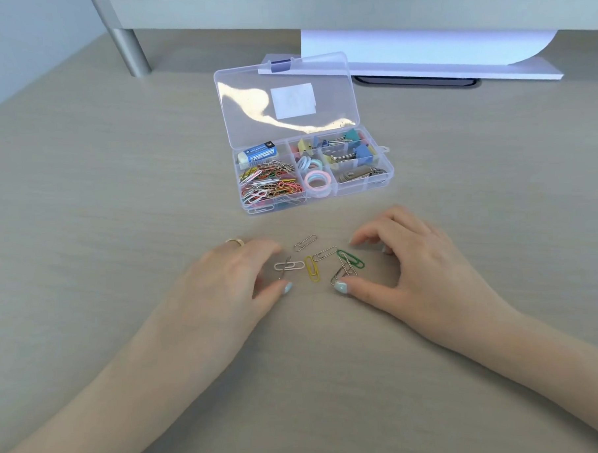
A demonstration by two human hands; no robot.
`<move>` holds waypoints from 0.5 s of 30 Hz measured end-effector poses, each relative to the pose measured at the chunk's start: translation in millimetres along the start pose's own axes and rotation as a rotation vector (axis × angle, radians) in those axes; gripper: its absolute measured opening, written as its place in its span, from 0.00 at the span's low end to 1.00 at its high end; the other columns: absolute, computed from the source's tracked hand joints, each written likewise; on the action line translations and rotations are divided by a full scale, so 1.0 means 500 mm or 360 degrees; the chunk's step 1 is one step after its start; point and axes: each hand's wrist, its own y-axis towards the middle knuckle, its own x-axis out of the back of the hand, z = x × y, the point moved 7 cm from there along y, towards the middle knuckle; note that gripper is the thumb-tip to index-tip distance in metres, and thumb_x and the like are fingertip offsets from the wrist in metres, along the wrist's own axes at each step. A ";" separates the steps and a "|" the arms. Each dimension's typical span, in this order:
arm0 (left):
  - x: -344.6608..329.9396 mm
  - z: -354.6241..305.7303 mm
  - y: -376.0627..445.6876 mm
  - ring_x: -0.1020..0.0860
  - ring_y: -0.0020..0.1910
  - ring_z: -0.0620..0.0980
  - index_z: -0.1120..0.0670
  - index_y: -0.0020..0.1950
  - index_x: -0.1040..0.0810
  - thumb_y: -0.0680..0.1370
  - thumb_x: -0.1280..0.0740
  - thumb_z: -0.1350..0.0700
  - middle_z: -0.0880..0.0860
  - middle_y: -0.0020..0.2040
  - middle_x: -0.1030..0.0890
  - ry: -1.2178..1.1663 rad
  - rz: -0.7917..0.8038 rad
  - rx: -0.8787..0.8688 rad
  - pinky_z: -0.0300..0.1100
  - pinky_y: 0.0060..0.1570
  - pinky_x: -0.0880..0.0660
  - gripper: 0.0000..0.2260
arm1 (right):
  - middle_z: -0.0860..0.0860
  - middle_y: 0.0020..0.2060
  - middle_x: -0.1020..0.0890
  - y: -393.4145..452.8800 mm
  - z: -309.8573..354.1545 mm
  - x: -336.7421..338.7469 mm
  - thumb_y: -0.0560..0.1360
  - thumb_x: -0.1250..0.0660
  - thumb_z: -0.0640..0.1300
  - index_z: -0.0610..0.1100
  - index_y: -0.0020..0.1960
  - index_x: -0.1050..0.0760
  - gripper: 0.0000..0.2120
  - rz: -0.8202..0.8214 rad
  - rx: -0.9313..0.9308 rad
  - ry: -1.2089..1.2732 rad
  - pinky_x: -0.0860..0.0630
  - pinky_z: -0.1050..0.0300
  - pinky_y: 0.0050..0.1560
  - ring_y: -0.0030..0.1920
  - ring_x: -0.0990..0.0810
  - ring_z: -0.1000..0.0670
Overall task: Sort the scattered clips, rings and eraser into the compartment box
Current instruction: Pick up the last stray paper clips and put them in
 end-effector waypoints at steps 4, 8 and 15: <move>-0.004 0.009 0.013 0.31 0.34 0.38 0.50 0.43 0.24 0.72 0.33 0.59 0.43 0.30 0.31 -0.0106 -0.0061 -0.0027 0.31 0.34 0.35 0.04 | 0.58 0.44 0.28 0.002 0.005 -0.004 0.63 0.41 0.67 0.56 0.45 0.32 0.19 -0.0008 0.0009 -0.0135 0.40 0.63 0.48 0.45 0.33 0.56; -0.008 0.014 0.035 0.31 0.36 0.34 0.54 0.41 0.23 0.72 0.33 0.63 0.43 0.31 0.30 -0.0185 -0.0145 -0.0094 0.30 0.38 0.35 0.04 | 0.60 0.41 0.27 0.011 0.007 -0.007 0.65 0.37 0.62 0.58 0.43 0.31 0.11 0.0003 0.0033 -0.0021 0.40 0.63 0.51 0.45 0.31 0.59; -0.016 0.002 0.058 0.31 0.36 0.35 0.55 0.45 0.21 0.72 0.33 0.58 0.42 0.39 0.32 -0.0300 -0.0256 -0.0162 0.28 0.36 0.35 0.04 | 0.57 0.35 0.23 0.031 0.007 -0.008 0.67 0.34 0.52 0.54 0.39 0.23 0.04 0.0082 0.0123 0.0253 0.37 0.65 0.43 0.38 0.28 0.60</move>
